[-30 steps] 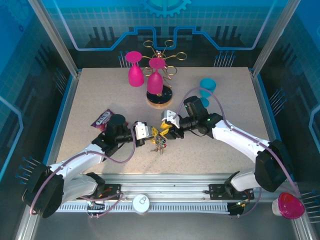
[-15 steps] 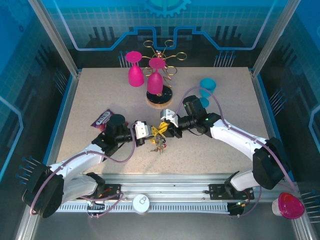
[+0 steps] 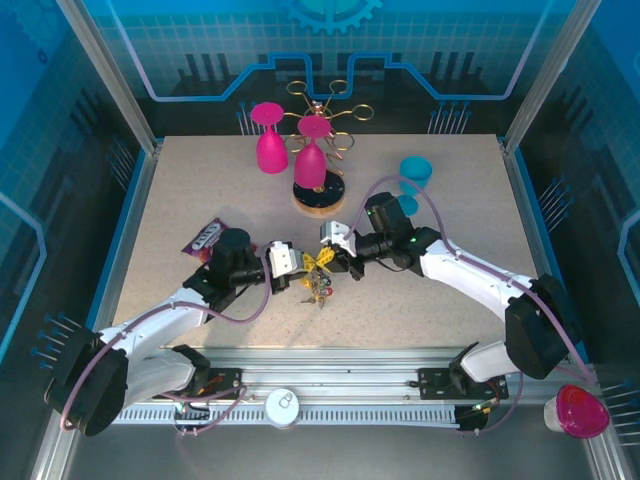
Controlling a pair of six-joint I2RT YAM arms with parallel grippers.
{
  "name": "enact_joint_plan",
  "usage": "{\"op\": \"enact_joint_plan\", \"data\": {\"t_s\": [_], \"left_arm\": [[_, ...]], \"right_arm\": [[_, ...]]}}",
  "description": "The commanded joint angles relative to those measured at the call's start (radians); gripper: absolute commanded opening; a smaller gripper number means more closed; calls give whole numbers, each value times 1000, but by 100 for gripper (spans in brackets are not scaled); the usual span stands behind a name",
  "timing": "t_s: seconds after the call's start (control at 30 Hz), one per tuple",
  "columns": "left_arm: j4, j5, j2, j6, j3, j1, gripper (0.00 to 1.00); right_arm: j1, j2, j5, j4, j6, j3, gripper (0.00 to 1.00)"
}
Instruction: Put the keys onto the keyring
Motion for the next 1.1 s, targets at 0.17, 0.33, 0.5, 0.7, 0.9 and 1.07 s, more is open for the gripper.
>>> {"op": "enact_joint_plan", "data": {"t_s": [0.17,0.33,0.5,0.7,0.9,1.07], "left_arm": [[-83,-15,5,44,73,-8,16],[-100,-18,14,49,85,-8,7],[-77,-30,7,53,73,-7,0],[-12,-23,-11,50,37,-8,0],[0,-12,-9,46,37,-8,0],[-3,-8,-10,46,35,-8,0]], "right_arm": [[78,25,135,-284,-155,179,0],[118,66,175,-383,-189,266,0],[104,47,161,-330,-129,249,10],[7,-23,100,-184,38,125,36],[5,-57,86,-74,146,21,36],[6,-66,103,-10,181,-19,33]]}}
